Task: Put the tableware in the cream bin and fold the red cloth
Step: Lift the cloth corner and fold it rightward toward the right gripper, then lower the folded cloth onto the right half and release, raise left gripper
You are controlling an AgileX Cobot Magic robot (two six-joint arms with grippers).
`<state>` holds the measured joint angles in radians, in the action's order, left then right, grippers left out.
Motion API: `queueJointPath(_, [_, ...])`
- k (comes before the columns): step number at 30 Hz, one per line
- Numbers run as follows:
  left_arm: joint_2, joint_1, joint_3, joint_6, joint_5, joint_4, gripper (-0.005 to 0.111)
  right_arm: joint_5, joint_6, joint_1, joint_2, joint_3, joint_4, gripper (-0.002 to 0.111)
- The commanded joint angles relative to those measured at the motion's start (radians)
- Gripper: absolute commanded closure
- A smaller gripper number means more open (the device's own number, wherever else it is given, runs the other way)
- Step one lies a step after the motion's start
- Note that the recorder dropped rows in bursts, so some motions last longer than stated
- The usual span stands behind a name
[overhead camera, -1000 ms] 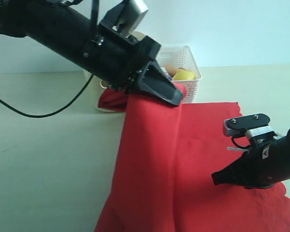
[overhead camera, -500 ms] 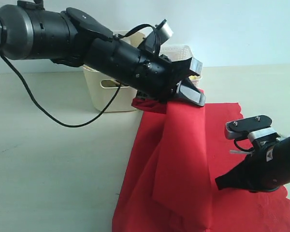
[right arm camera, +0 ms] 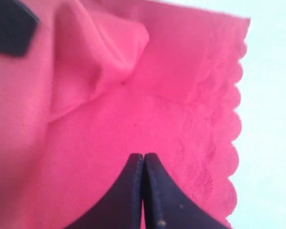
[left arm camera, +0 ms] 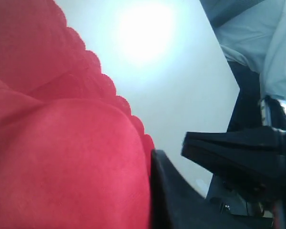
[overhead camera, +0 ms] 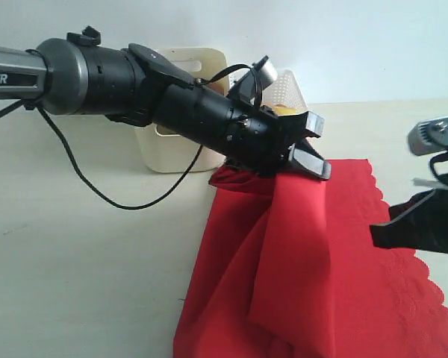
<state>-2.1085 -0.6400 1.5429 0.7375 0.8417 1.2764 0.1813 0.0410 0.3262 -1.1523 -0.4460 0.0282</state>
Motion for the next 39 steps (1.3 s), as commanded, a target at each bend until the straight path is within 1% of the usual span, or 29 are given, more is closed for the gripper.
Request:
queueJointPath(1, [-0.042,-0.031,0.055,0.106,-0.01,0.077,0.064,-0.011,0.014,-0.001,0.207,0.031,-0.011,0.108])
queueJointPath(2, [-0.049,-0.041,0.069,0.129,-0.012,0.077,0.057,-0.026,0.016,-0.001,0.25,0.042,-0.011,0.108])
queueJointPath(3, [-0.06,-0.048,0.081,0.174,-0.012,0.075,0.046,-0.039,0.016,-0.001,0.289,0.053,-0.011,0.108])
queueJointPath(4, [-0.068,-0.054,0.092,0.204,-0.012,0.075,0.04,-0.051,0.016,-0.001,0.318,0.062,-0.007,0.108])
queueJointPath(6, [-0.079,-0.065,0.108,0.268,-0.012,0.066,0.03,-0.085,0.016,-0.001,0.381,0.09,-0.003,0.108])
queueJointPath(7, [-0.081,-0.067,0.112,0.29,-0.007,0.058,0.029,-0.089,0.016,-0.001,0.405,0.097,-0.003,0.108])
queueJointPath(9, [-0.083,-0.069,0.125,0.326,-0.007,0.011,0.03,-0.112,0.016,-0.001,0.438,0.109,0.0,0.108])
queueJointPath(14, [-0.083,-0.072,0.17,0.328,0.044,-0.141,0.03,-0.116,0.016,-0.001,0.437,0.112,0.0,0.108])
queueJointPath(17, [-0.083,-0.091,0.186,0.328,0.059,-0.2,0.03,-0.124,0.016,-0.001,0.416,0.112,0.0,0.108])
queueJointPath(19, [-0.083,-0.116,0.193,0.305,0.046,-0.279,0.03,-0.124,0.016,-0.001,0.406,0.112,0.0,0.108])
queueJointPath(21, [-0.083,-0.152,0.193,0.254,-0.022,-0.399,0.03,-0.124,0.016,-0.001,0.397,0.112,0.0,0.108])
queueJointPath(23, [-0.081,-0.186,0.203,0.186,-0.068,-0.553,0.03,-0.124,0.016,-0.001,0.393,0.112,0.0,0.108])
queueJointPath(26, [-0.081,-0.241,0.238,0.048,-0.077,-0.819,0.03,-0.124,0.016,-0.001,0.393,0.112,0.0,0.108])
queueJointPath(28, [-0.081,-0.275,0.264,-0.028,-0.062,-0.945,0.03,-0.124,0.016,-0.001,0.393,0.112,0.0,0.108])
queueJointPath(30, [-0.079,-0.301,0.283,-0.065,-0.042,-1.01,0.03,-0.124,0.016,-0.001,0.393,0.112,0.0,0.108])
queueJointPath(32, [-0.077,-0.316,0.296,-0.065,-0.016,-1.041,0.03,-0.124,0.016,-0.001,0.393,0.112,0.0,0.108])
queueJointPath(39, [-0.032,-0.314,0.298,-0.16,-0.013,-1.16,0.03,-0.124,0.016,-0.001,0.393,0.112,0.0,0.108])
